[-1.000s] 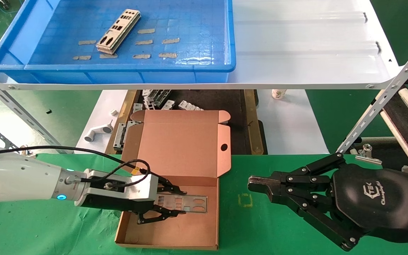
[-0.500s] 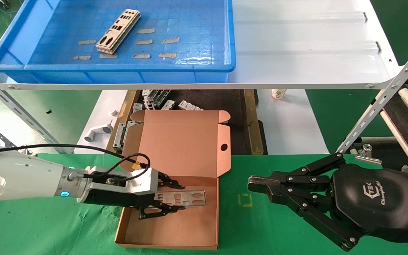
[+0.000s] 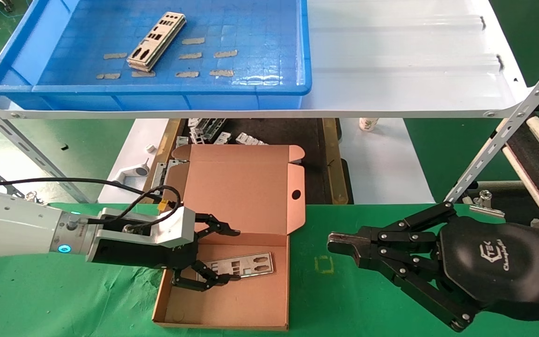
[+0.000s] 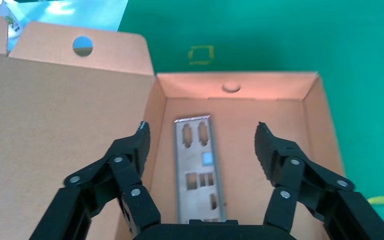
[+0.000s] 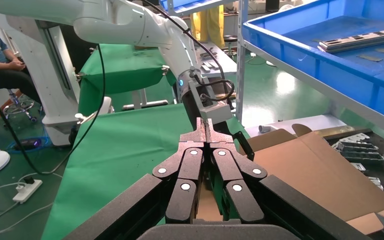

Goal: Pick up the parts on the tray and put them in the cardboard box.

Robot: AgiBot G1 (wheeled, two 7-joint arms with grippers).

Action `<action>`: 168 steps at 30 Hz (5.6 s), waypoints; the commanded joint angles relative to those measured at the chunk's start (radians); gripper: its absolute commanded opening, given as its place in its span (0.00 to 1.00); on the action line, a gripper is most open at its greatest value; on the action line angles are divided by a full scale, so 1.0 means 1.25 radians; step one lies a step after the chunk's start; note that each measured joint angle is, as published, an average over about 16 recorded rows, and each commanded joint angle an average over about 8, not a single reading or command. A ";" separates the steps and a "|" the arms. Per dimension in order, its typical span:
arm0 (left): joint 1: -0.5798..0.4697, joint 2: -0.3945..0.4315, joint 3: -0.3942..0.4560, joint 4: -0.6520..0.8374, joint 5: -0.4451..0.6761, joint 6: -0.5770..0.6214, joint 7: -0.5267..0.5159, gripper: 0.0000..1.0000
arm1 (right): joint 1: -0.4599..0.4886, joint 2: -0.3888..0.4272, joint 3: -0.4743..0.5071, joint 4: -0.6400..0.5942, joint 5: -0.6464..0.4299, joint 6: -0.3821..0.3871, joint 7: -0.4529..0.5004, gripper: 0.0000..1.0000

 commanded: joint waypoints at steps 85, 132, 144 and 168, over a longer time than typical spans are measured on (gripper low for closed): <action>0.371 -0.355 -0.441 -0.803 -0.337 0.032 -0.568 1.00 | 0.000 0.000 0.000 0.000 0.000 0.000 0.000 1.00; 0.369 -0.353 -0.438 -0.798 -0.335 0.032 -0.566 1.00 | 0.000 0.000 0.000 0.000 0.000 0.000 0.000 1.00; 0.369 -0.353 -0.438 -0.798 -0.335 0.032 -0.566 1.00 | 0.000 0.000 0.000 0.000 0.000 0.000 0.000 1.00; 0.369 -0.353 -0.438 -0.798 -0.335 0.032 -0.566 1.00 | 0.000 0.000 0.000 0.000 0.000 0.000 0.000 1.00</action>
